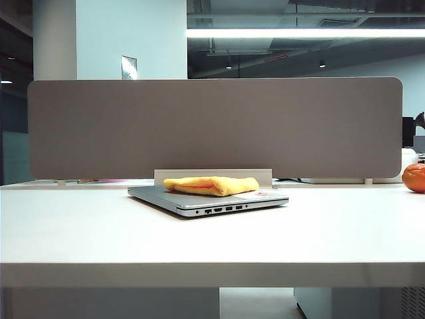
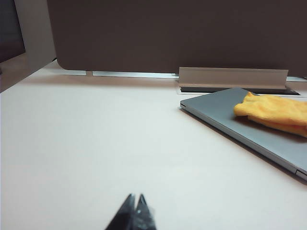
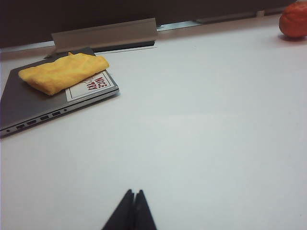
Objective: Pick up the yellow rag and put it over the laptop.
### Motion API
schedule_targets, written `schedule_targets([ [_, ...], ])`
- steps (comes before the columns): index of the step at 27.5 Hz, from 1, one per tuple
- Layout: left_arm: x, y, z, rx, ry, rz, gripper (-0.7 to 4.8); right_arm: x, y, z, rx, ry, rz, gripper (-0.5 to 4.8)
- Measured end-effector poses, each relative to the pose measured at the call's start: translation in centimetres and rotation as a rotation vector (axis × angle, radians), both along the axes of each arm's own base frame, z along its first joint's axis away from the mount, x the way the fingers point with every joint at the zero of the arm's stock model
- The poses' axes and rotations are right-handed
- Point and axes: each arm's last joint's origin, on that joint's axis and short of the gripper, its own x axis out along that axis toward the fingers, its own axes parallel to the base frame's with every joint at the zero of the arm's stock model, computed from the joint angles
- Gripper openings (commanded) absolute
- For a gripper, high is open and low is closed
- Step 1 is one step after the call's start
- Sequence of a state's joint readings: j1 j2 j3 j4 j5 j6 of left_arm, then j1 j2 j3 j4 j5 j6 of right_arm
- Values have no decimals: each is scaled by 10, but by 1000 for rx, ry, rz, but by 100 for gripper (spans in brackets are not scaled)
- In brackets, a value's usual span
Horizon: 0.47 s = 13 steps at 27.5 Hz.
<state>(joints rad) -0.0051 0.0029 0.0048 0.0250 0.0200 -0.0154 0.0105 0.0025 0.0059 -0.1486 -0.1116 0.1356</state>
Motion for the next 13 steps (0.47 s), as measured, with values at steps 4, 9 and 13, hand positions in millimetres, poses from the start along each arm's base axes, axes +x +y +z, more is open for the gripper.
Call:
schedule_targets([
  [4,0,0,0,0,0,0,-6,0,0,0,-60,-7,9,-6],
  [9,0,0,0,0,0,0,-6,0,0,0,-81,-10,12,-6],
  [13,0,0,0,0,0,0,-6,0,0,0,-82,-10,12,-6],
])
